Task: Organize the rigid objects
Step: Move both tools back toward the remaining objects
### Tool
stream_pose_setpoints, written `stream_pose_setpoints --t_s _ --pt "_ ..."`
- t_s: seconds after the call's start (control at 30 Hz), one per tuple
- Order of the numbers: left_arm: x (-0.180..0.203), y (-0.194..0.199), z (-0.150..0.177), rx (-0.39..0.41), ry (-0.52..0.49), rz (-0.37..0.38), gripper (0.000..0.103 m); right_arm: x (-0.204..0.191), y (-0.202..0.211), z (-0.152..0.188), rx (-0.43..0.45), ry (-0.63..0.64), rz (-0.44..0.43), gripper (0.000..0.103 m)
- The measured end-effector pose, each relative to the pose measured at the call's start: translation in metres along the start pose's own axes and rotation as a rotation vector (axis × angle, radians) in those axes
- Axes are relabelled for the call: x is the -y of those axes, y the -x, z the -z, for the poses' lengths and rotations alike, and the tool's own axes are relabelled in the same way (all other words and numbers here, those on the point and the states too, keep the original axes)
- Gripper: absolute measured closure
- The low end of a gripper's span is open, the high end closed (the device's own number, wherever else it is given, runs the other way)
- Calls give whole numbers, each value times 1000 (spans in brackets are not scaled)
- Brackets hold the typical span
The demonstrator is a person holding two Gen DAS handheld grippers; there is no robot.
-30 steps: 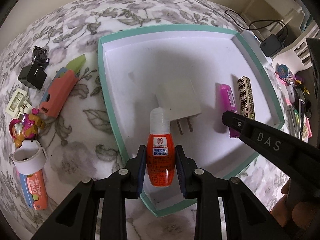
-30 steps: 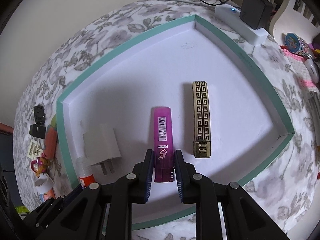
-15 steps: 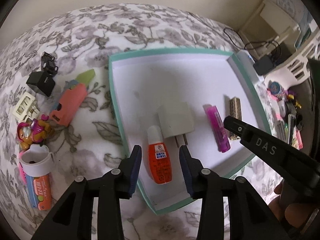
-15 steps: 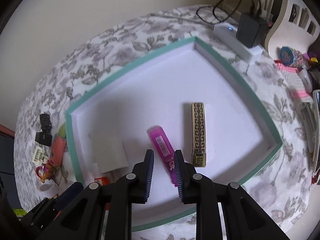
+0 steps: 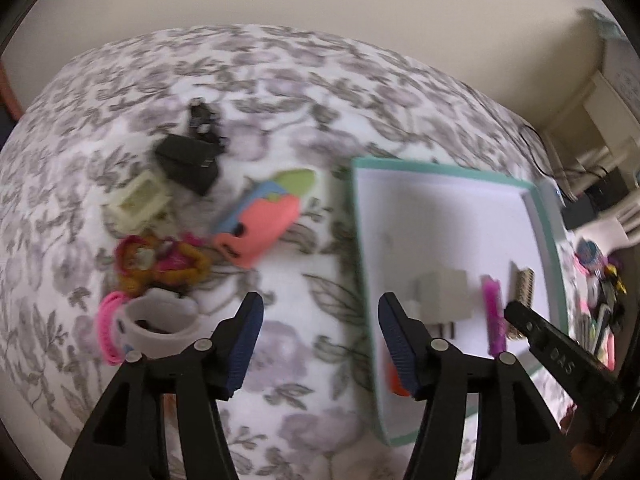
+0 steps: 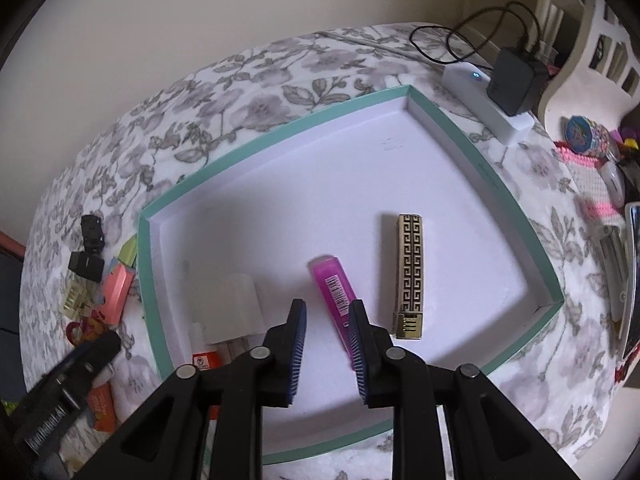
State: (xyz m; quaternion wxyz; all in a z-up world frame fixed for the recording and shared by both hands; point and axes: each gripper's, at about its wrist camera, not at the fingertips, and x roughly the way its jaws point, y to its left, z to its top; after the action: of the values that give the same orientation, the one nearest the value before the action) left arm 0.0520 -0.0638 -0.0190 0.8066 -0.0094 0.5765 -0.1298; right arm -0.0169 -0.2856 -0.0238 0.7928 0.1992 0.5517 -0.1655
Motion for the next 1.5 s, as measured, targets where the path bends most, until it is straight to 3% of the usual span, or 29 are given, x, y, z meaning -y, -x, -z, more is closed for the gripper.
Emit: stream_pose_setpoints --t_s 0.03,0.13,0.43,0.5,0.6,0.77,1.03,1.13,1.27,1.5 --pt "-5 0 -1 2 15 -7 41 -3 0 0 1 13 4 64" --pt "-15 -2 -2 3 52 -31 23 -9 -1 1 5 46 19 52" --pt "-39 1 -3 50 108 -144 12 -27 -3 4 20 119 16 19" --pt "-45 1 -3 56 123 -155 12 -30 -3 4 25 136 22 8" --pt "-52 1 -3 53 145 -164 8 -35 -3 6 38 162 28 0" --pt "-62 4 -4 67 172 -186 6 -44 0 8 72 207 15 0" --pt "-90 22 -8 165 233 -240 6 -71 8 14 133 272 -81 0" --pt "-100 31 -10 195 258 -255 6 -85 7 20 118 312 -90 0" --pt "-115 39 -10 214 284 -294 6 -99 1 27 69 312 -179 0" --pt "-148 42 -5 196 364 -294 6 -135 -1 42 55 368 -246 0"
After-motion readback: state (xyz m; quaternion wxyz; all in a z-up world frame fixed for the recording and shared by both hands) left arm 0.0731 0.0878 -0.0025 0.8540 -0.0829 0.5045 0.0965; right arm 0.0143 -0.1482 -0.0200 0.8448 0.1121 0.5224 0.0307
